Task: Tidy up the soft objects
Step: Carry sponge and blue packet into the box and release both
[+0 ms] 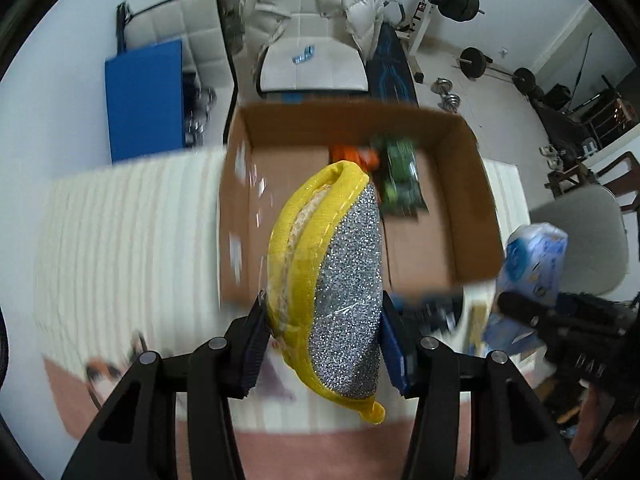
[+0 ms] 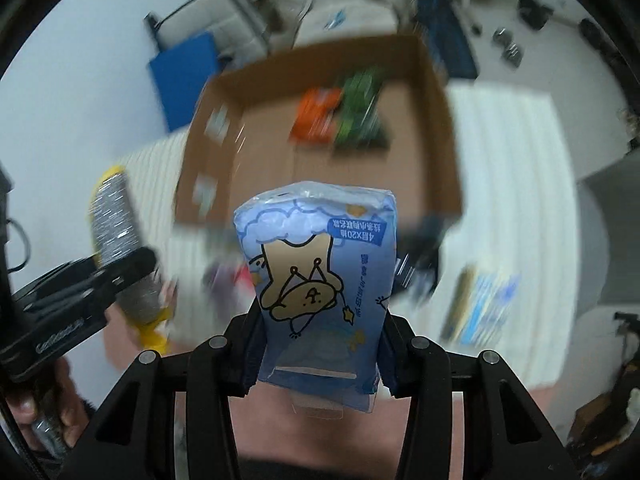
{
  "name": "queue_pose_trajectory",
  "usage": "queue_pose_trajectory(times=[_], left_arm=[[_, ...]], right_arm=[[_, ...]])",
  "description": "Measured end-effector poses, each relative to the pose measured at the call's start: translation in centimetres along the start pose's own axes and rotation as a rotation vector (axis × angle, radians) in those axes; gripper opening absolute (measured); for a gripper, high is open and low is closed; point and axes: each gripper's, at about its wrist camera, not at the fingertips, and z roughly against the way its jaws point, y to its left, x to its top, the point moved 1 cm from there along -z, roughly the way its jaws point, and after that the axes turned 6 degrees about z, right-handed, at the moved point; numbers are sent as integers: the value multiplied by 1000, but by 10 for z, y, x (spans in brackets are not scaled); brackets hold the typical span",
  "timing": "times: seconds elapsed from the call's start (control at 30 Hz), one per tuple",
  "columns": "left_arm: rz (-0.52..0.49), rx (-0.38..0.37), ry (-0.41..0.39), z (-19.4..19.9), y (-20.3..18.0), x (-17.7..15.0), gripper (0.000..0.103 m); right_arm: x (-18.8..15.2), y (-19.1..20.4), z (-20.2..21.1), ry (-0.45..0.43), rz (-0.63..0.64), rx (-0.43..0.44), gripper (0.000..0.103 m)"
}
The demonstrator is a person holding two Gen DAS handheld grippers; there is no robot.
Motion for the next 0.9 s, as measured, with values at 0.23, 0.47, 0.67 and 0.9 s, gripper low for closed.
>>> queue_pose_trajectory(times=[0.23, 0.47, 0.67, 0.9], left_arm=[[20, 41, 95, -85, 4, 92, 47], [45, 74, 206, -156, 0, 137, 47], [26, 142, 326, -210, -2, 149, 52], [84, 102, 326, -214, 3, 151, 74]], right_arm=[[112, -34, -58, 40, -30, -143, 49], [151, -47, -118, 101, -31, -223, 49], [169, -61, -152, 142, -30, -294, 64], [180, -54, -157, 120, -23, -297, 84]])
